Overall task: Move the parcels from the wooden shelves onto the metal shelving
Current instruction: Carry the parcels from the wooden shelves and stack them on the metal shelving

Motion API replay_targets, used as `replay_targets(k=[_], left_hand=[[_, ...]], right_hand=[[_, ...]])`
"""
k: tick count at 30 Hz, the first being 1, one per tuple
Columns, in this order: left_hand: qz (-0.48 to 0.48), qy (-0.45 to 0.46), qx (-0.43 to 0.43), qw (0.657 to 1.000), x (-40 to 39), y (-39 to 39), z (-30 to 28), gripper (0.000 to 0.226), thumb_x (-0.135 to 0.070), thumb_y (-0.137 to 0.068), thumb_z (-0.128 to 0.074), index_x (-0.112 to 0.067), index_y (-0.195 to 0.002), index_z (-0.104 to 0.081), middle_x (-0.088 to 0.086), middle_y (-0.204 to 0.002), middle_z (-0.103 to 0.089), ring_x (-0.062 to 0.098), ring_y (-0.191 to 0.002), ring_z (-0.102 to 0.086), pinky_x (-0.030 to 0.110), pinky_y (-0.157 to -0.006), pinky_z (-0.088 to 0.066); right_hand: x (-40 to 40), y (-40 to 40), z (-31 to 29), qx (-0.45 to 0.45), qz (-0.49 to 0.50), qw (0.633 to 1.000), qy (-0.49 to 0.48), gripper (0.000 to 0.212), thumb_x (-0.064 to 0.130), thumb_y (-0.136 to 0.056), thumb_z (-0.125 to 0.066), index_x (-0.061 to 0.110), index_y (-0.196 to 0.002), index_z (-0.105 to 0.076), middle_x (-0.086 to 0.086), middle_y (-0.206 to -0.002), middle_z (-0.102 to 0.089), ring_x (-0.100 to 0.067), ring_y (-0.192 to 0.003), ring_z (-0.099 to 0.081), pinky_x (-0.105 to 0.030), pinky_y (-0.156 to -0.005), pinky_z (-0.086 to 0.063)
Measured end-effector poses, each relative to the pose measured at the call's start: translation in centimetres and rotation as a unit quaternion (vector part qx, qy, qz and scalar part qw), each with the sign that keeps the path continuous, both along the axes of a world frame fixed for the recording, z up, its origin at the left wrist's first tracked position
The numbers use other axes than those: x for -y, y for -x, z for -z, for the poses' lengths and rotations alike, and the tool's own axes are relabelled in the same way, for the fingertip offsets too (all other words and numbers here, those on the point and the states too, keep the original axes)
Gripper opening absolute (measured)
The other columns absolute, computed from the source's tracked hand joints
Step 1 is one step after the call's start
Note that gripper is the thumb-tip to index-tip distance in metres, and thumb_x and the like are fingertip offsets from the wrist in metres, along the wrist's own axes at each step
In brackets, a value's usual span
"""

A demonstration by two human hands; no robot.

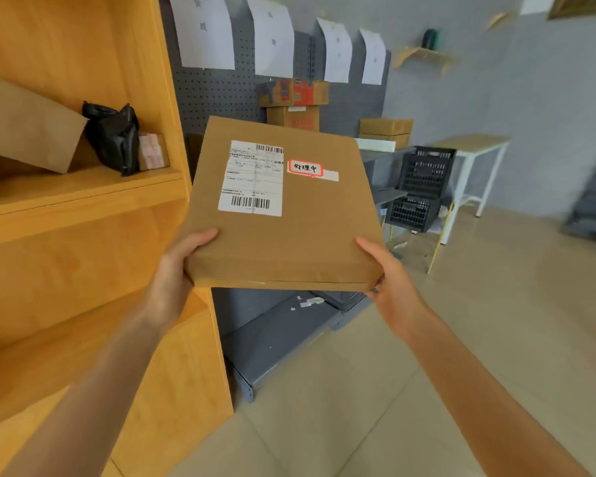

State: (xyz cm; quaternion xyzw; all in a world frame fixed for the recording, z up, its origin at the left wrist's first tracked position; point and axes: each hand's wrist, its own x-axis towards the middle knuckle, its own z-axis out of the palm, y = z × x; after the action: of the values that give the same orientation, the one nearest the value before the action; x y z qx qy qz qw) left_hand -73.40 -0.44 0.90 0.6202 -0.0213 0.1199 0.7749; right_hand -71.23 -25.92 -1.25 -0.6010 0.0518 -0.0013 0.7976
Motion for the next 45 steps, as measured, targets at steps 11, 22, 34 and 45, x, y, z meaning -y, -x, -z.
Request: replay_targets(k=[11, 22, 34, 45], left_hand=[[0.043, 0.001, 0.031, 0.999, 16.3, -8.9, -0.4, 0.06, -0.031, -0.071, -0.059, -0.024, -0.13, -0.053, -0.012, -0.109, -0.067, 0.005, -0.095, -0.062, 0.018, -0.065, -0.05], [0.05, 0.019, 0.015, 0.998, 26.8, -18.9, 1.1, 0.062, -0.033, -0.071, -0.06, -0.02, -0.131, -0.052, -0.014, -0.104, -0.069, 0.005, -0.096, -0.064, 0.027, -0.076, -0.049], [0.049, 0.014, 0.009, 0.999, 33.3, -38.2, 2.4, 0.048, -0.033, -0.077, -0.061, -0.027, -0.124, -0.055, -0.015, -0.104, -0.069, 0.004, -0.098, -0.063, 0.03, -0.083, -0.048], [0.061, 0.028, -0.005, 0.998, 41.7, -54.7, 2.4, 0.056, -0.032, -0.072, -0.062, -0.022, -0.127, -0.054, -0.016, -0.104, -0.069, 0.004, -0.098, -0.064, 0.026, -0.08, -0.046]], right_hand=[[15.3, -5.9, -0.9, 0.075, 0.088, 0.993, -0.013, 0.033, 0.031, -0.084, -0.068, 0.032, -0.117, -0.06, 0.012, -0.115, -0.067, -0.007, -0.106, -0.063, -0.032, -0.098, -0.047], [25.9, -15.5, -0.6, 0.082, 0.104, 0.991, -0.018, 0.052, 0.028, -0.083, -0.069, 0.026, -0.133, -0.053, 0.008, -0.118, -0.067, -0.008, -0.105, -0.064, -0.03, -0.094, -0.049], [32.6, -34.7, 0.5, 0.082, 0.101, 0.991, 0.0, 0.054, 0.034, -0.077, -0.074, 0.027, -0.128, -0.056, 0.007, -0.118, -0.067, -0.012, -0.107, -0.063, -0.037, -0.098, -0.048], [41.0, -50.5, 0.4, 0.081, 0.111, 0.99, 0.012, 0.053, 0.035, -0.079, -0.073, 0.028, -0.128, -0.056, 0.008, -0.119, -0.067, -0.01, -0.107, -0.063, -0.028, -0.09, -0.049]])
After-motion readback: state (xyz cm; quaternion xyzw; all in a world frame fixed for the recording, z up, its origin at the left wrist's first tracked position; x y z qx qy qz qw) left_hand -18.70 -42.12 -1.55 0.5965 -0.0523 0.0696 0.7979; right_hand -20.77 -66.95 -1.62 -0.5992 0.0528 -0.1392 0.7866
